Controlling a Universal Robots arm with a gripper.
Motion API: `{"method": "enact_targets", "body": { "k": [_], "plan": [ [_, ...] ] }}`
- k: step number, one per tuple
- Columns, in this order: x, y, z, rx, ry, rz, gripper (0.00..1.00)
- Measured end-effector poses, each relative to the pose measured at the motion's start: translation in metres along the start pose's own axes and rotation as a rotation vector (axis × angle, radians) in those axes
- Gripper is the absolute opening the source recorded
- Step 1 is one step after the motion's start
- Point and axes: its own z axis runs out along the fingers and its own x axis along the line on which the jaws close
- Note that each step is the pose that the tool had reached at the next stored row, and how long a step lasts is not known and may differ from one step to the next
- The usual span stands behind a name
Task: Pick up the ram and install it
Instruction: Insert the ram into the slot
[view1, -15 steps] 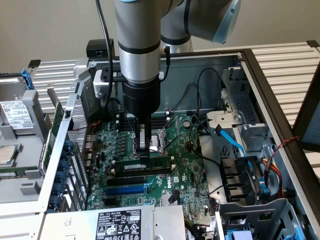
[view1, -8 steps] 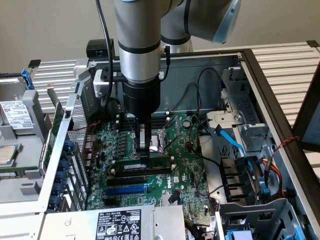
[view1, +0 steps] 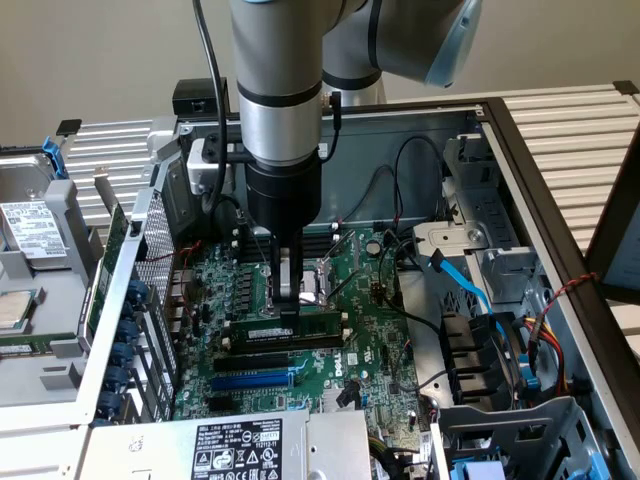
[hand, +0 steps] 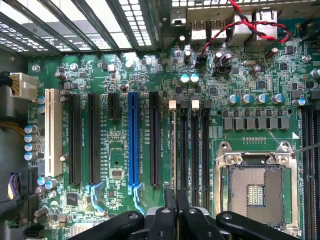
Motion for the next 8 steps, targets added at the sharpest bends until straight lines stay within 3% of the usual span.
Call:
{"method": "enact_targets", "body": {
  "k": [8],
  "plan": [
    [0.0006,-0.0013,-0.0005,-0.0045,0.0003,0.000,0.12]
  ]
}}
